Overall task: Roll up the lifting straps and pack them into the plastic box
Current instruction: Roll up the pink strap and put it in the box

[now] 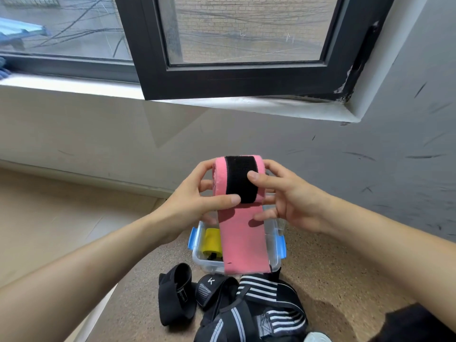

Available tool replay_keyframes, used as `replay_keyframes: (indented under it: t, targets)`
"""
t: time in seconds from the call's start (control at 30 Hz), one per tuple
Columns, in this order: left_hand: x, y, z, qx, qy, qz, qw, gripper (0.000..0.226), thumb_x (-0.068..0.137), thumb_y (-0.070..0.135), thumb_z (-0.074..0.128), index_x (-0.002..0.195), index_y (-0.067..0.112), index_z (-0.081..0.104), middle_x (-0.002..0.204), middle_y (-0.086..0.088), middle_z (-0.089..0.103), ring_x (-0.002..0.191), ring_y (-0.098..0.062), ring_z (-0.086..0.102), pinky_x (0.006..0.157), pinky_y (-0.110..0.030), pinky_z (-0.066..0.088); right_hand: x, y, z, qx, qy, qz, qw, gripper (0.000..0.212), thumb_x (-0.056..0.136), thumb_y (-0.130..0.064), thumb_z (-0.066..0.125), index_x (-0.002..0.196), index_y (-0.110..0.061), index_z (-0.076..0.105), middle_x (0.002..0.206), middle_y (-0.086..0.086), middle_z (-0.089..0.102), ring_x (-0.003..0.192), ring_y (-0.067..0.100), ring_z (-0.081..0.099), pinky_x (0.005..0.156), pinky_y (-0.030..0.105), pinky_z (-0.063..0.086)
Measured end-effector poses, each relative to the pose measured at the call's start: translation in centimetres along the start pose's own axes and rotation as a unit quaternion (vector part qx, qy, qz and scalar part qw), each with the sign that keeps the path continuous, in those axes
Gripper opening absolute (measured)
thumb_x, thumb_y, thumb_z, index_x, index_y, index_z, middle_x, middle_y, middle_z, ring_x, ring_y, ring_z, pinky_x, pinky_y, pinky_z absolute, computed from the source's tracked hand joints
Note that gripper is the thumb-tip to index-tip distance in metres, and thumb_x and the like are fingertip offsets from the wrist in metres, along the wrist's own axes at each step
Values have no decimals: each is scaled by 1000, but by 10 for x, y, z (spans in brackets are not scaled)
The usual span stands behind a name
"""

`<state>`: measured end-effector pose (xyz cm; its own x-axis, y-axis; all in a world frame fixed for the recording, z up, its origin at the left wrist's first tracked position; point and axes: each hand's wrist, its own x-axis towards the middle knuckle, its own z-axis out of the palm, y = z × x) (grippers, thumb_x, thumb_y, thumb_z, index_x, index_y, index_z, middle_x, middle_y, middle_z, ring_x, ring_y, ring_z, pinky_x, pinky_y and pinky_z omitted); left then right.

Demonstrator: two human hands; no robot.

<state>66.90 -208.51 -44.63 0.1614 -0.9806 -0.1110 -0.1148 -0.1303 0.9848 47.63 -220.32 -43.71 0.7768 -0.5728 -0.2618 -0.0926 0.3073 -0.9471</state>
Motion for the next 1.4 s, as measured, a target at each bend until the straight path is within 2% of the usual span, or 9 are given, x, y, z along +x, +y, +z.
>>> replay_keyframes:
  t: [0.23,0.47,0.57,0.73,0.9,1.03,1.17,1.27,1.4]
  targets:
    - [1,2,-3,-22,-41,-122,991,72,65,84,60,116,32,66,107,-9,75,80,-22,66,61,-30,53,0,2,5,-7,12,-39,999,68,82,-6,79,137,-28,46,130,25,60,101,45,72,74,51,63]
    - [0,0,-8,-51,-22,-76,996,53,78,56,69,126,34,61,92,1,73,71,-19,68,52,-27,50,0,2,-1,-87,-40,-15,995,66,86,-6,77,139,-34,51,139,14,54,110,34,71,76,47,63]
    - [-1,-1,-9,-64,-26,-62,996,55,78,46,75,129,36,58,101,-3,74,80,-21,70,50,-25,50,-2,-4,-4,-76,-63,23,995,47,91,-36,73,135,-36,56,127,12,65,101,30,71,75,43,62]
    - [-2,-4,-9,-63,-2,-4,998,66,74,26,82,132,42,55,115,-18,70,86,-22,72,58,-30,53,-2,-3,-5,-82,-64,51,993,53,83,-66,60,126,-37,63,100,7,66,80,23,64,65,35,60]
    - [-4,-5,-3,21,19,62,998,79,69,21,88,134,48,52,128,-14,59,86,-32,74,82,-36,61,1,0,-3,-89,-25,19,996,41,87,-48,73,125,-38,65,101,1,64,87,26,57,61,28,51]
    - [-4,-1,-3,-6,-11,23,1000,75,69,41,84,136,48,51,127,-10,62,87,-19,74,70,-28,59,3,2,-6,-57,-20,-11,998,53,80,-36,79,130,-37,62,106,5,69,91,26,60,68,33,46]
    - [-2,1,-2,-101,-31,-63,992,58,78,60,69,130,36,62,120,-9,65,84,-25,70,76,-46,63,4,6,-8,-60,4,-39,997,68,79,-19,85,138,-32,55,115,10,73,100,24,71,78,35,51]
    - [-1,2,-2,-137,-14,-94,986,53,80,52,67,127,28,66,120,-16,63,76,-24,69,68,-37,61,2,6,-5,-73,1,-47,996,74,75,-10,86,140,-26,55,120,5,68,94,12,71,68,25,54]
    - [-1,0,0,-155,20,-93,983,55,76,37,71,126,17,63,132,-24,61,85,-29,69,67,-35,61,5,11,-8,-105,10,-42,994,68,74,-27,85,136,-38,59,131,13,64,110,27,70,89,45,56]
